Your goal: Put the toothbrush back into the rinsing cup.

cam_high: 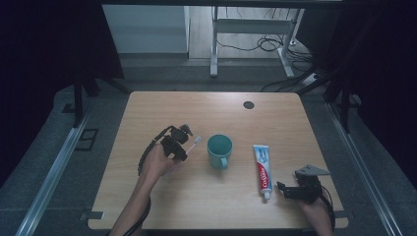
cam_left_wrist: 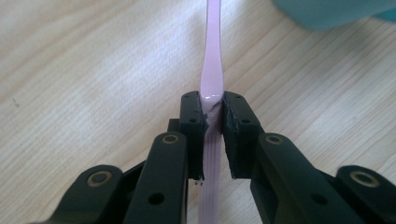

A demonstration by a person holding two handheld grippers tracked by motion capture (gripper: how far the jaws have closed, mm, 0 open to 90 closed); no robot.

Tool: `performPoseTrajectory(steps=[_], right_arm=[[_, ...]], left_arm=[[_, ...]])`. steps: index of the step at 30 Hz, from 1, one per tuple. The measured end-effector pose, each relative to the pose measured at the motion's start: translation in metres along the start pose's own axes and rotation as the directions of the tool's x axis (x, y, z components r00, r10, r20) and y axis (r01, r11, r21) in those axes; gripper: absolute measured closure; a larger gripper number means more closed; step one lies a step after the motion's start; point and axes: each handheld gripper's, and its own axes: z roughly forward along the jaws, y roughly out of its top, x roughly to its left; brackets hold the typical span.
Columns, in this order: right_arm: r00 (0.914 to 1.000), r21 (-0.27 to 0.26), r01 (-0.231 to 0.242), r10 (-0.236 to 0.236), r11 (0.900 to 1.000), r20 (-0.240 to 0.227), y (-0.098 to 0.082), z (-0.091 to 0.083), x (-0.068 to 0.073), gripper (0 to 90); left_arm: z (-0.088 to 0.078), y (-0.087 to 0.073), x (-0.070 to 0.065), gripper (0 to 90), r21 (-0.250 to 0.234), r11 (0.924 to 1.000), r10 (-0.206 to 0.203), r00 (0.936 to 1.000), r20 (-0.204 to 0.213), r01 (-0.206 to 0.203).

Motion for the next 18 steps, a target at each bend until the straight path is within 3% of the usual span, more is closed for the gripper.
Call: performPoseTrajectory(steps=[11,18], right_arm=[[1.0000,0.000,0.000,0.000,1.000,0.000,0.000,0.000,0.000,11.1],[1.0000,-0.001,-0.001,0.001,1.000,0.000,0.000,0.000,0.000,11.2]], left_arm=[[-0.013,-0.003,0.001,79.1,-0.108,0.9941,0.017,0.9997,0.017,-0.016],[-0.028,-0.003,0.001,79.1,-0.193,0.9807,0.032,0.9993,0.018,-0.028]])
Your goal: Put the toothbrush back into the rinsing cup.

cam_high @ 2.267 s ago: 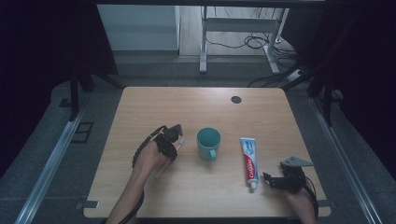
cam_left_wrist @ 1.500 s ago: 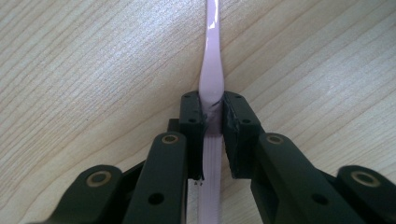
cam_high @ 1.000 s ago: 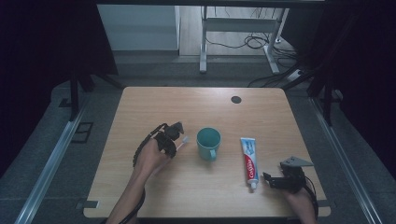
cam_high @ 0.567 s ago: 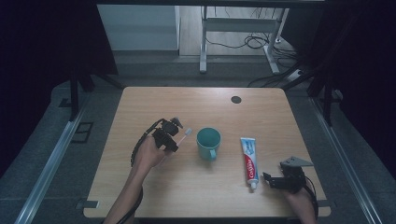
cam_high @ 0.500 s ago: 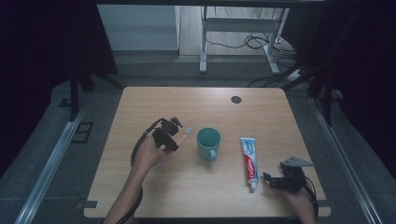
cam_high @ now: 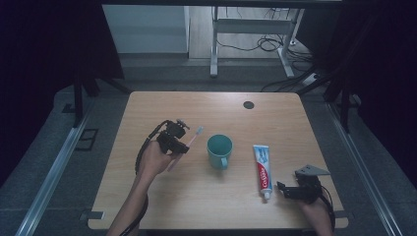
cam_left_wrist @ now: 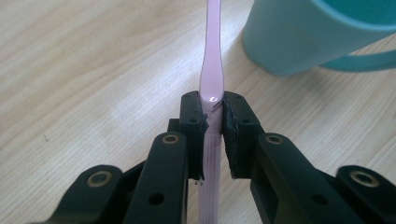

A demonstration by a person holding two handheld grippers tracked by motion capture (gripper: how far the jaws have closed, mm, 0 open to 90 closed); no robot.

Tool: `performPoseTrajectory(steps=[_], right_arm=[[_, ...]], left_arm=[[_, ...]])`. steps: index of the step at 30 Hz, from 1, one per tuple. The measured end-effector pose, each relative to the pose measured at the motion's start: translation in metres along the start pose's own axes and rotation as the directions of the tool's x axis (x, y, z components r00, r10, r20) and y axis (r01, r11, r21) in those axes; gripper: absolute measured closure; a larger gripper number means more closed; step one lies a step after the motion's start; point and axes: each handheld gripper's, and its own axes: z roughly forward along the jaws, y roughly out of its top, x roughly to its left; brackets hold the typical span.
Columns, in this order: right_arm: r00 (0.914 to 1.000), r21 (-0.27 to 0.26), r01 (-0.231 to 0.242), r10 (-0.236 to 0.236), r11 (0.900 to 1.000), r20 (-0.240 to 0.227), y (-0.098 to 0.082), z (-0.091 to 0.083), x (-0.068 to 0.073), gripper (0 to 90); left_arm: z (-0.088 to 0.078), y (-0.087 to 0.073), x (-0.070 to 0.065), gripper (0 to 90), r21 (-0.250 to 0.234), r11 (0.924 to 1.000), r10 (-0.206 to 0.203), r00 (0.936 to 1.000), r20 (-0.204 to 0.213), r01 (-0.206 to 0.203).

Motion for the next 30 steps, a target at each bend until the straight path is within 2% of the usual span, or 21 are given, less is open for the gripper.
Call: performPoseTrajectory(steps=[7,13,16,17,18,19,20,21,22,23,26,27,30], right_arm=[[1.0000,-0.001,0.000,0.000,1.000,0.000,0.000,0.000,0.000,11.1],[1.0000,-0.001,0.001,-0.001,1.000,0.000,0.000,0.000,0.000,11.1],[1.0000,-0.001,0.001,-0.001,1.000,0.000,0.000,0.000,0.000,11.1],[1.0000,-0.001,0.003,-0.003,1.000,0.000,0.000,0.000,0.000,11.1],[1.0000,-0.002,0.002,-0.002,1.000,0.000,0.000,0.000,0.000,11.1],[1.0000,-0.001,0.003,-0.003,1.000,0.000,0.000,0.000,0.000,11.2],[1.0000,-0.001,0.003,-0.003,1.000,0.000,0.000,0.000,0.000,11.2],[1.0000,-0.002,0.002,-0.002,1.000,0.000,0.000,0.000,0.000,11.1],[1.0000,-0.002,0.002,-0.002,1.000,0.000,0.000,0.000,0.000,11.1],[1.0000,-0.001,0.003,-0.003,1.000,0.000,0.000,0.000,0.000,11.2],[1.0000,-0.001,0.002,-0.002,1.000,0.000,0.000,0.000,0.000,11.1],[1.0000,-0.001,0.002,-0.002,1.000,0.000,0.000,0.000,0.000,11.2],[1.0000,-0.001,0.003,-0.003,1.000,0.000,0.000,0.000,0.000,11.2]], left_arm=[[-0.010,0.002,-0.001,79.0,-0.067,0.9976,0.017,0.9999,0.002,-0.017],[-0.018,0.004,-0.004,79.1,-0.129,0.9912,0.031,0.9995,-0.003,-0.031],[-0.021,0.005,-0.005,79.1,-0.145,0.9885,0.045,0.9990,-0.008,-0.046],[-0.024,0.006,-0.006,79.1,-0.164,0.9851,0.050,0.9987,-0.012,-0.052],[-0.024,0.006,-0.006,79.1,-0.164,0.9851,0.050,0.9987,-0.012,-0.052],[-0.027,0.007,-0.008,79.1,-0.186,0.9809,0.056,0.9983,-0.014,-0.057],[-0.027,0.007,-0.008,79.1,-0.186,0.9809,0.056,0.9983,-0.014,-0.057],[-0.029,0.007,-0.009,79.1,-0.205,0.9770,0.058,0.9982,-0.014,-0.059],[-0.029,0.007,-0.009,79.1,-0.205,0.9770,0.058,0.9982,-0.014,-0.059],[-0.030,0.008,-0.011,79.1,-0.224,0.9723,0.066,0.9977,-0.017,-0.068],[-0.032,0.009,-0.012,79.1,-0.242,0.9679,0.069,0.9975,-0.014,-0.070],[-0.033,0.009,-0.013,79.1,-0.260,0.9625,0.075,0.9970,-0.019,-0.077],[-0.036,0.010,-0.015,79.1,-0.294,0.9526,0.079,0.9968,-0.011,-0.078]])
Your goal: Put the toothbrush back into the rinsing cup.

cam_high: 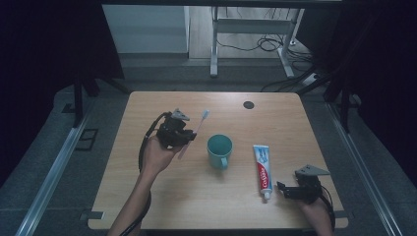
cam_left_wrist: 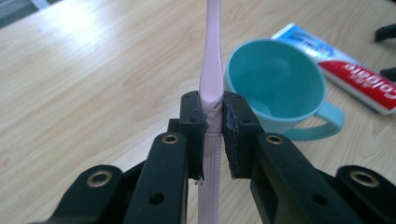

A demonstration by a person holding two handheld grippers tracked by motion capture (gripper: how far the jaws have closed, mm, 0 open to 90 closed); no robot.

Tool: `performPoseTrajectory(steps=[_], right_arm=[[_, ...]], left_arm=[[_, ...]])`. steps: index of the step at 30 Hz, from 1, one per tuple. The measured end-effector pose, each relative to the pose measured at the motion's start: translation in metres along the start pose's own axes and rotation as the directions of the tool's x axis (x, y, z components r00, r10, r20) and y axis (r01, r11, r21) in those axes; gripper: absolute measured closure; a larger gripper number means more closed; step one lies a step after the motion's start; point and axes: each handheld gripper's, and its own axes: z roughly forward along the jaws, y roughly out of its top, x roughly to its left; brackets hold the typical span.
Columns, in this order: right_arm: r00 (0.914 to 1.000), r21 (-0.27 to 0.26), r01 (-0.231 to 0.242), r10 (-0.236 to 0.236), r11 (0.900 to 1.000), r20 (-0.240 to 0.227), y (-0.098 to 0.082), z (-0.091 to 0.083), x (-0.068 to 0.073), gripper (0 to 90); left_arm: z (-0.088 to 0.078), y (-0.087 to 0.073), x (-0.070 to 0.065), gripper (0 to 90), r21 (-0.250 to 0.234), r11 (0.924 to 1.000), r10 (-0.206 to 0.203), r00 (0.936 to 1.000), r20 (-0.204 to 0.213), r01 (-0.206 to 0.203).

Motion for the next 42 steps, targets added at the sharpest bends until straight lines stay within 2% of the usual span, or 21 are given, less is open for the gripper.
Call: performPoseTrajectory(steps=[8,15,22,26,27,34,35,36,40,41,42], right_arm=[[1.0000,0.000,0.000,0.000,1.000,0.000,0.000,0.000,0.000,11.2],[1.0000,-0.001,0.001,-0.001,1.000,0.000,0.000,0.000,0.000,11.2],[1.0000,-0.001,0.001,-0.001,1.000,-0.001,0.000,0.000,0.000,11.2],[1.0000,-0.001,0.001,-0.001,1.000,0.000,0.000,0.000,0.000,11.2],[1.0000,-0.001,0.001,-0.001,1.000,0.000,0.000,0.000,0.000,11.2],[1.0000,-0.001,0.001,-0.001,1.000,0.000,0.000,0.000,0.000,11.2],[1.0000,0.000,0.002,-0.002,1.000,0.000,0.000,0.000,0.000,11.2],[1.0000,0.000,0.002,-0.002,1.000,0.000,0.000,0.000,0.000,11.2],[1.0000,0.000,0.002,-0.002,1.000,0.000,0.000,0.000,0.000,11.2],[1.0000,0.000,0.002,-0.002,1.000,0.000,0.000,0.000,0.000,11.1],[1.0000,0.000,0.002,-0.002,1.000,0.000,0.000,0.000,0.000,11.1]], left_arm=[[-0.002,0.004,-0.004,79.0,-0.062,0.9980,-0.003,0.9998,0.020,0.004],[-0.005,0.011,-0.009,79.1,-0.138,0.9903,-0.005,0.9992,0.041,0.011],[-0.005,0.016,-0.014,79.1,-0.179,0.9837,-0.005,0.9987,0.050,0.013],[-0.003,0.019,-0.017,79.1,-0.209,0.9779,-0.005,0.9983,0.058,0.017],[-0.002,0.021,-0.019,79.1,-0.224,0.9744,-0.006,0.9980,0.063,0.020],[0.001,0.026,-0.025,79.1,-0.254,0.9671,0.001,0.9978,0.066,0.016],[0.002,0.027,-0.027,79.1,-0.269,0.9631,0.002,0.9979,0.065,0.016],[0.002,0.027,-0.027,79.1,-0.269,0.9631,0.002,0.9979,0.065,0.016],[0.006,0.028,-0.030,79.1,-0.298,0.9543,0.000,0.9977,0.067,0.020],[0.008,0.028,-0.031,79.1,-0.311,0.9502,-0.001,0.9975,0.070,0.023],[0.008,0.028,-0.031,79.1,-0.311,0.9502,-0.001,0.9975,0.070,0.023]])
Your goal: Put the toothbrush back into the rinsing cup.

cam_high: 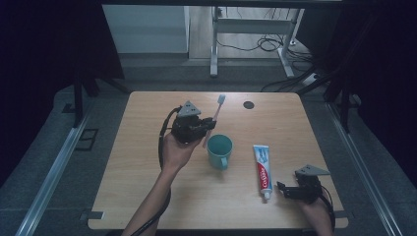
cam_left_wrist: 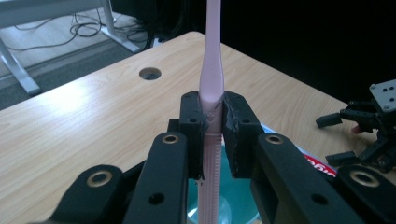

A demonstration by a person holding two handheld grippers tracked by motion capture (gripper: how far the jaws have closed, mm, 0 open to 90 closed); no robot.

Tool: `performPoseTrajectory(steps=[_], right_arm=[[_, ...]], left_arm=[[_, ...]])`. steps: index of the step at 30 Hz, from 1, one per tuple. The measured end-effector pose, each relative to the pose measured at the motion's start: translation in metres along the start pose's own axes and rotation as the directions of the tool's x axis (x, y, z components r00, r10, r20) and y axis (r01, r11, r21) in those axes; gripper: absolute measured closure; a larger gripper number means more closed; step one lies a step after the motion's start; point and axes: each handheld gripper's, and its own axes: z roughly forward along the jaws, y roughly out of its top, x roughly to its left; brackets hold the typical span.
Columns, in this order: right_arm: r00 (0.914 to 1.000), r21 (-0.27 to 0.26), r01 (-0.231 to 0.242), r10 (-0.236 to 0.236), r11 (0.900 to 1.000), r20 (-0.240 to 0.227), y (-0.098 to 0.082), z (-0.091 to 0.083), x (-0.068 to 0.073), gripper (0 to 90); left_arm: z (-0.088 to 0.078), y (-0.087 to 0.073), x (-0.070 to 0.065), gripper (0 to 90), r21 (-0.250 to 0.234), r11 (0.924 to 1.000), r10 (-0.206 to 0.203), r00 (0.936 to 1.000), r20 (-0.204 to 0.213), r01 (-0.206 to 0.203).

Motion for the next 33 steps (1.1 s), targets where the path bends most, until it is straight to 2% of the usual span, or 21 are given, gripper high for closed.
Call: performPoseTrajectory(steps=[13,27,33], right_arm=[[1.0000,0.000,-0.001,0.001,1.000,0.000,0.000,0.000,0.000,11.1],[1.0000,0.000,-0.003,0.003,1.000,-0.001,0.000,0.000,0.000,11.1],[1.0000,0.000,-0.002,0.002,1.000,-0.001,0.000,0.000,0.000,11.1]], left_arm=[[0.017,-0.009,-0.006,79.1,-0.053,0.9986,0.003,0.9999,0.016,-0.003],[0.036,-0.030,-0.008,79.0,-0.080,0.9967,-0.014,0.9996,0.023,0.015],[0.042,-0.040,-0.007,79.0,-0.076,0.9968,-0.025,0.9994,0.023,0.026]])
